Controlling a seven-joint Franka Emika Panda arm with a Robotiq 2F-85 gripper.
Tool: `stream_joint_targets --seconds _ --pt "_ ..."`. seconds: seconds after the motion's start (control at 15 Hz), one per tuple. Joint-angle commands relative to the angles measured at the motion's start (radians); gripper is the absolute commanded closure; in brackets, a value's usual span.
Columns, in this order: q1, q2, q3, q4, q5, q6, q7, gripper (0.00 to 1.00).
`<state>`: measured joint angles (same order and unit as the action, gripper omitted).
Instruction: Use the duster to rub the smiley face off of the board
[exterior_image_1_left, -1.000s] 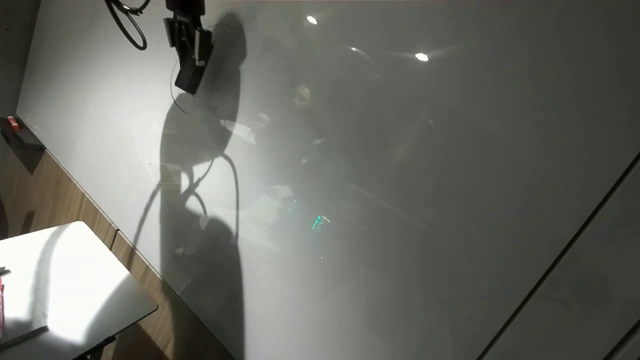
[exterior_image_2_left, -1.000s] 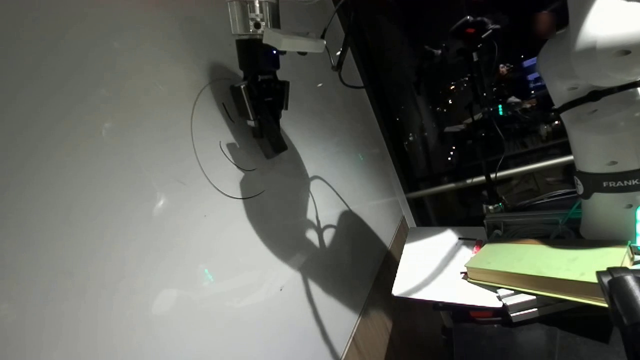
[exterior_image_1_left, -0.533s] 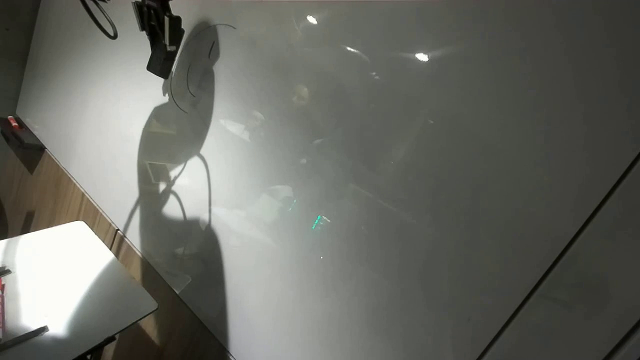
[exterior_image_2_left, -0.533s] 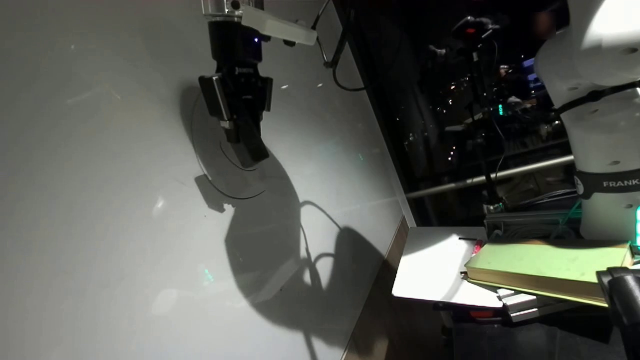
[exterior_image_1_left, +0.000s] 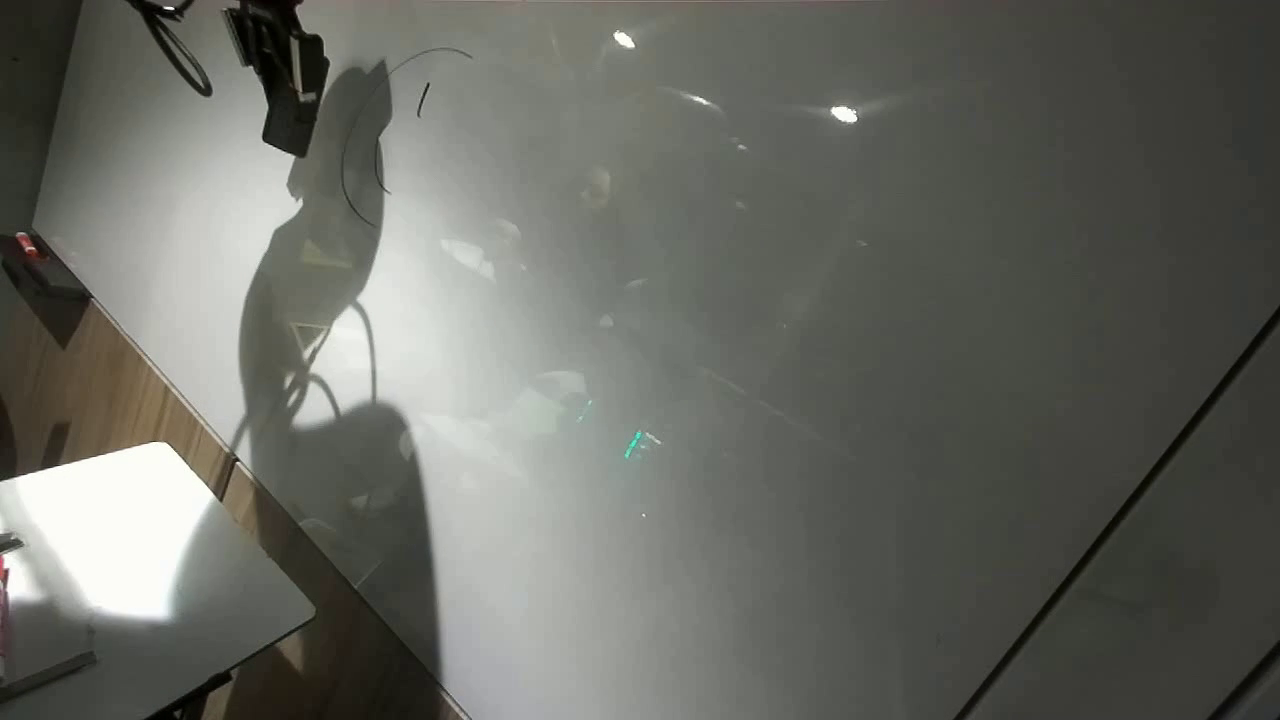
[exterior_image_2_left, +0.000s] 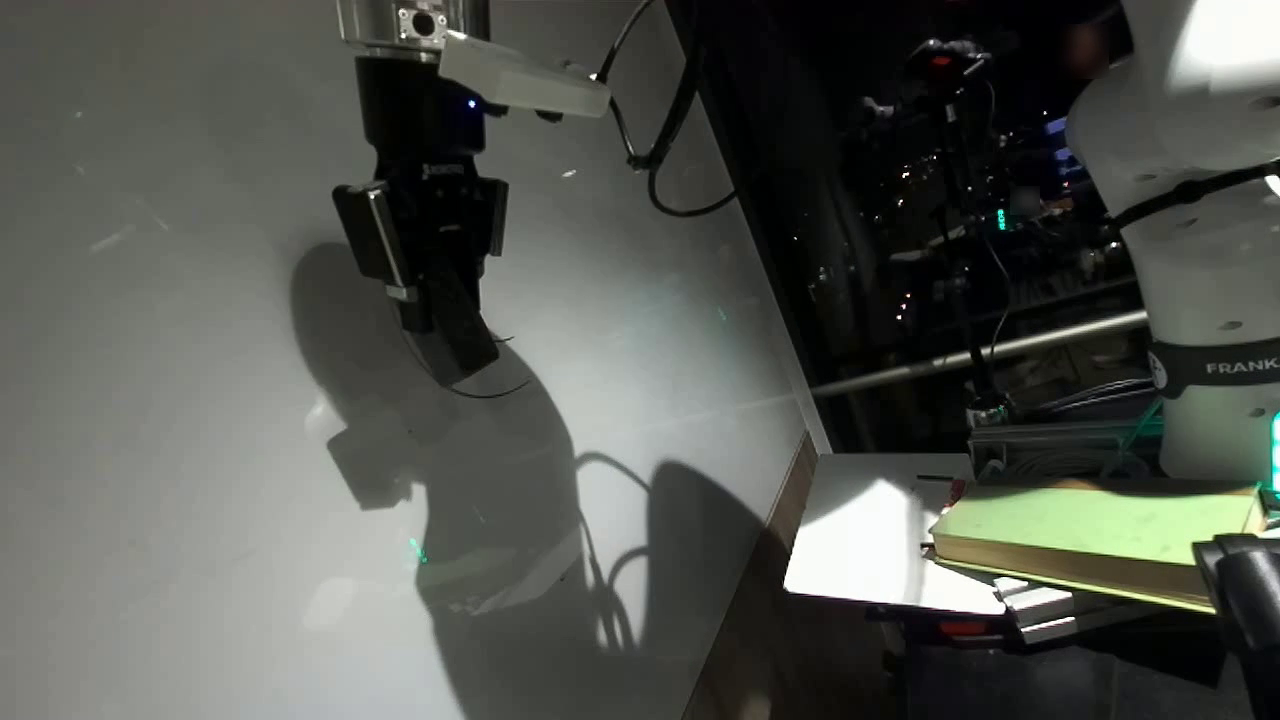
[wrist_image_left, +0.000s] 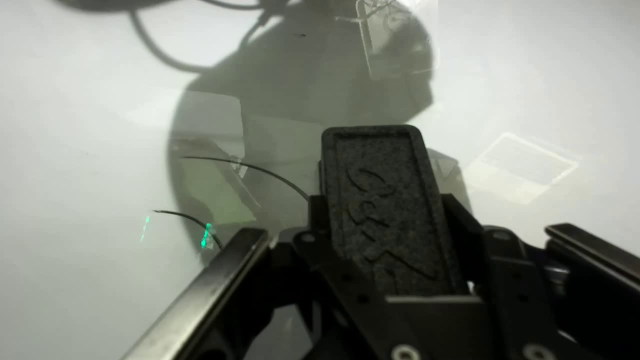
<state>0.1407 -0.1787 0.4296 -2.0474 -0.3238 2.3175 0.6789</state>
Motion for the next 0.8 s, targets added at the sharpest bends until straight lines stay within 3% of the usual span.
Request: stream_joint_targets --seconds 0.0,0.33,0.73 --pt "0.008 0.106 -0.017 0.112 -0.101 -0.014 0.04 0.69" --pt "0.032 0.173 -0.073 0.185 -0.156 -0.019 0.034 0.69" --pt "0.012 0.149 -0.153 0.182 -0.133 -0.04 -0.02 0.69"
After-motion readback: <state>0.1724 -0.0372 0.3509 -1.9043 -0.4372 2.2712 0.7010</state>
